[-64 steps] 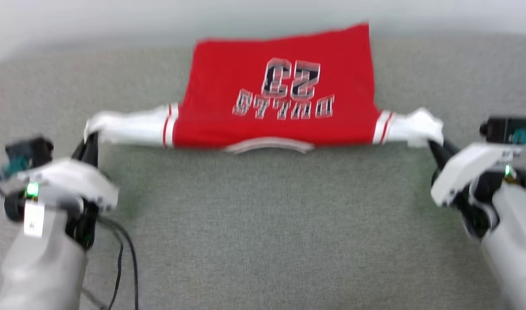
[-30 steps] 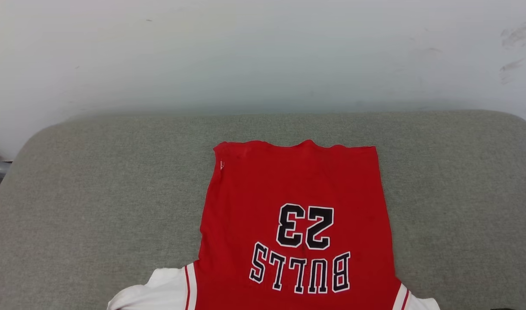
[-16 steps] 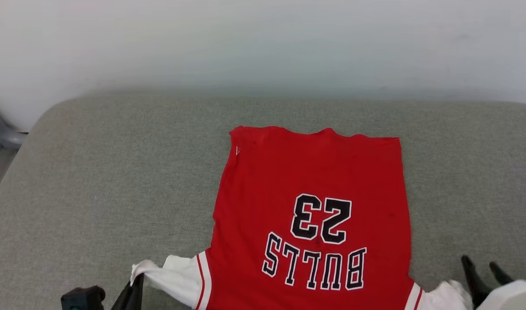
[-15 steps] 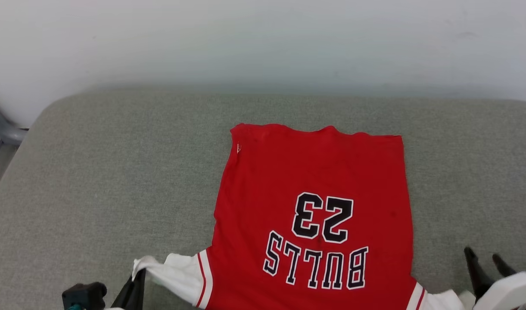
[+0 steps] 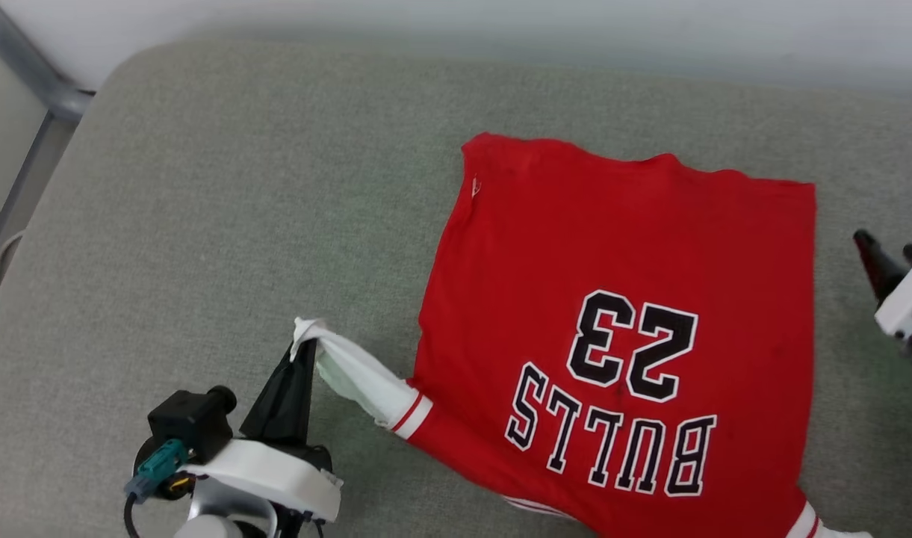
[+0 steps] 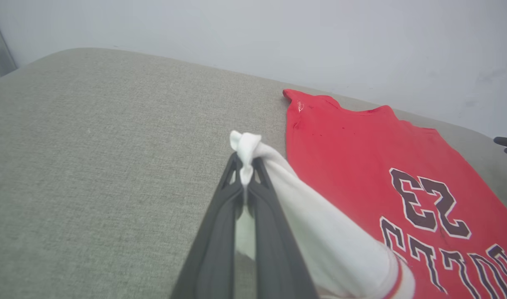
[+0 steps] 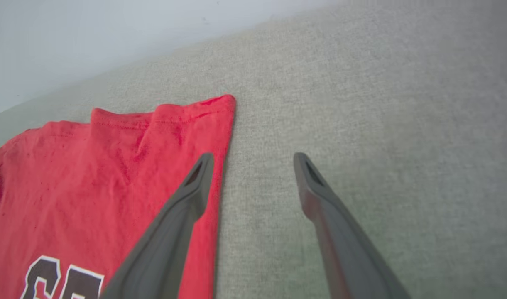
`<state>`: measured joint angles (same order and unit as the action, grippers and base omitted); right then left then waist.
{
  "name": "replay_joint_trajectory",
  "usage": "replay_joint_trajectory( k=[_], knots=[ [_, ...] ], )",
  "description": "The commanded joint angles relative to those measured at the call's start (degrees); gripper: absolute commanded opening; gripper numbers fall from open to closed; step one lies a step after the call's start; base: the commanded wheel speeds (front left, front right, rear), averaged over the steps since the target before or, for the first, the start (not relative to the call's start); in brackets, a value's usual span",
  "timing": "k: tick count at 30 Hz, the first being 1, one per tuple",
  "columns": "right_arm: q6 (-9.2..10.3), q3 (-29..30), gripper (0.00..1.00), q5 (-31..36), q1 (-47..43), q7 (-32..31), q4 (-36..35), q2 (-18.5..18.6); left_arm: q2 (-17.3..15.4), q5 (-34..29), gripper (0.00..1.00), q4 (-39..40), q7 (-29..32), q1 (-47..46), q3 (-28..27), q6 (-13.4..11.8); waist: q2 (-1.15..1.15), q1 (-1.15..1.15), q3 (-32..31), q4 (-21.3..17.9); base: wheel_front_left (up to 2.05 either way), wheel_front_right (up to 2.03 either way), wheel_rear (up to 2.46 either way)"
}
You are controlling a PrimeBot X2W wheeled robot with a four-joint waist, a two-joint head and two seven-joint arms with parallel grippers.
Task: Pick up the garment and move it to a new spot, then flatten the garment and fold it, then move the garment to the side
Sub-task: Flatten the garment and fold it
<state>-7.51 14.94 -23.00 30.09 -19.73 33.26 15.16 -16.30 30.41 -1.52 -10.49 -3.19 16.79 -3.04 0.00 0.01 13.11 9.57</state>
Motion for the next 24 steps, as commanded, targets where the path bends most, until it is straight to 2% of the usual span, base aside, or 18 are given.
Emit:
replay_joint_trajectory(
  k=[1,4,5,6,11,18,19,20,21,22,24],
  knots=[
    [0.04,-1.01,1.00,0.15,4.59,-2.35,1.93,1.86,0.76,-0.65,0.00,0.58,-0.78,-2.20,0.63,0.49,0.00,-0.01,5.04,4.14,0.00,0.00,0.00],
    [0.04,-2.33,1.00,0.08,8.41,-5.57,3.80,3.21,1.49,-0.94,0.00,0.69,-1.30,-3.54,1.20,0.80,0.00,-0.01,6.75,5.17,0.00,0.00,0.00],
    [0.04,-3.67,1.00,0.84,12.07,-9.08,5.16,4.78,2.16,-1.06,0.00,0.69,-1.79,-4.79,1.70,1.15,0.00,-0.01,8.53,5.94,0.00,0.00,0.00],
    [0.04,-3.67,1.00,0.84,12.07,-9.08,5.16,4.78,2.16,-1.06,0.00,0.69,-1.79,-4.79,1.70,1.15,0.00,-0.01,8.53,5.94,0.00,0.00,0.00],
    [0.04,-6.15,1.00,2.76,18.01,-16.88,7.97,6.46,3.63,-0.58,0.00,-0.01,-2.60,-7.21,2.51,2.48,0.00,-0.01,11.93,7.24,0.00,0.00,0.00],
    [0.07,-6.39,1.00,5.58,15.42,-28.33,16.04,4.65,4.60,-0.41,0.00,-1.75,-3.59,-8.97,2.46,3.57,0.00,-0.01,13.84,7.81,0.00,0.00,0.00],
    [0.08,-6.24,0.91,6.06,14.77,-29.99,17.09,4.26,4.78,-0.23,0.00,-1.95,-3.69,-9.10,2.46,3.76,0.00,-0.01,13.95,7.86,0.00,0.00,0.00],
    [0.08,-6.13,0.40,6.41,14.32,-31.06,17.69,3.79,4.85,-0.18,0.00,-2.09,-3.81,-9.25,2.45,3.94,0.00,-0.01,14.02,7.87,0.00,0.00,0.00],
    [0.08,-6.05,0.15,6.70,14.13,-31.57,17.82,3.41,4.91,-0.14,0.00,-2.22,-3.86,-9.30,2.43,3.97,0.00,-0.01,14.09,7.83,0.00,0.00,0.00],
    [0.08,-5.86,0.00,6.97,14.04,-32.15,17.82,3.15,4.95,-0.09,0.00,-2.44,-3.87,-9.37,2.42,4.01,0.00,-0.01,14.15,7.78,0.00,0.00,0.00],
    [0.06,-5.65,0.00,7.41,14.13,-32.56,17.30,3.06,5.02,-0.07,0.00,-2.82,-4.01,-9.48,2.37,4.13,0.00,-0.01,14.10,7.68,0.00,0.00,0.00]
  ],
)
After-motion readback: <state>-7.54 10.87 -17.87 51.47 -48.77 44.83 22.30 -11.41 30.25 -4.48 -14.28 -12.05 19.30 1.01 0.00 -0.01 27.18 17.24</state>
